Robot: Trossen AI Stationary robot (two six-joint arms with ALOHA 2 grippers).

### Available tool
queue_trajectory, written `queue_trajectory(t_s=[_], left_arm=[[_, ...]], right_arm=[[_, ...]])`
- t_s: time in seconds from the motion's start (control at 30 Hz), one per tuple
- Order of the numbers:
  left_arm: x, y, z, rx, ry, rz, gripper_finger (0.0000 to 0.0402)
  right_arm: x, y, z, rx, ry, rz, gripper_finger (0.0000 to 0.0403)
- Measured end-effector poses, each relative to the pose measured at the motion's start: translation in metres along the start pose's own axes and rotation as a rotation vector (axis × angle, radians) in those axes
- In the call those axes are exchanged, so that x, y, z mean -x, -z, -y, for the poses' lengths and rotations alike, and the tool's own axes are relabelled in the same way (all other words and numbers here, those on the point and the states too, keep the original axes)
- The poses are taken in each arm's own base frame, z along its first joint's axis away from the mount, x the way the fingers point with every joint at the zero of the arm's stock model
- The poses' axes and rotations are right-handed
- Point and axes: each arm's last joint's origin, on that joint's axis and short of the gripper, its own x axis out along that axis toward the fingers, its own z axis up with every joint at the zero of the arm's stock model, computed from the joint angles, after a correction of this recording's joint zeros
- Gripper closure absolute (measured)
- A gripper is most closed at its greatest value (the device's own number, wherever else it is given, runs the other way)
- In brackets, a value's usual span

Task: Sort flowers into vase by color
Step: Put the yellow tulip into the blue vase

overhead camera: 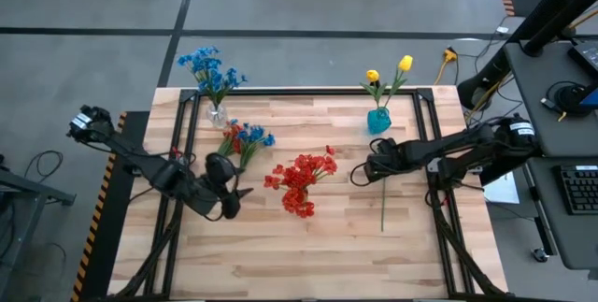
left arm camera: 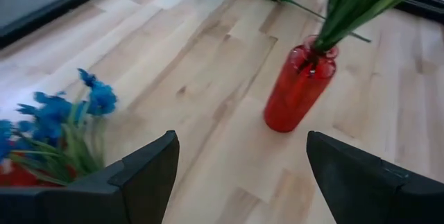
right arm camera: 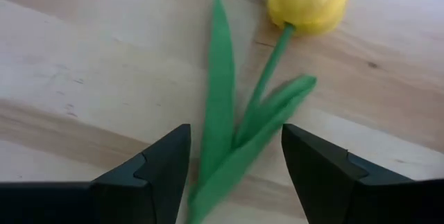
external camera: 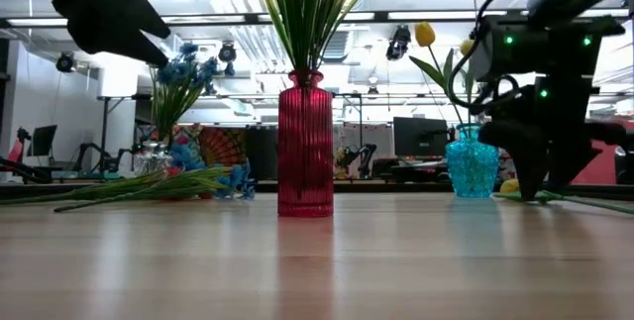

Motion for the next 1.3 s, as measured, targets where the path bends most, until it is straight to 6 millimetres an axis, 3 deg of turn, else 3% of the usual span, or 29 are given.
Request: queue_trajectory(t_s=[0.27, 0.6, 0.8, 1.1, 1.3], left_arm=[[0.001, 0.0, -0.003, -0.015, -0.033, 0.013, 0.0104], [0.001, 0.0, -0.003, -0.017, -0.038, 0.014, 0.0104], [0.001, 0.0, -0.003, -0.017, -0.038, 0.014, 0.0104], [0.001, 0.0, -0.004, -0.018, -0.038, 0.014, 0.0104], [0.001, 0.0, -0.004, -0.018, -0.039, 0.014, 0.0104]], right_arm=[[-0.011, 0.004, 0.002, -0.036, -0.053, 0.025, 0.0203], [-0.005, 0.0, -0.004, -0.049, -0.081, 0.022, 0.0329], [-0.002, -0.001, -0.008, -0.025, -0.112, -0.017, 0.0384], [0.02, -0.004, -0.017, 0.104, -0.264, -0.083, 0.0385], [0.05, -0.01, -0.02, 0.149, -0.376, 0.063, 0.0385]])
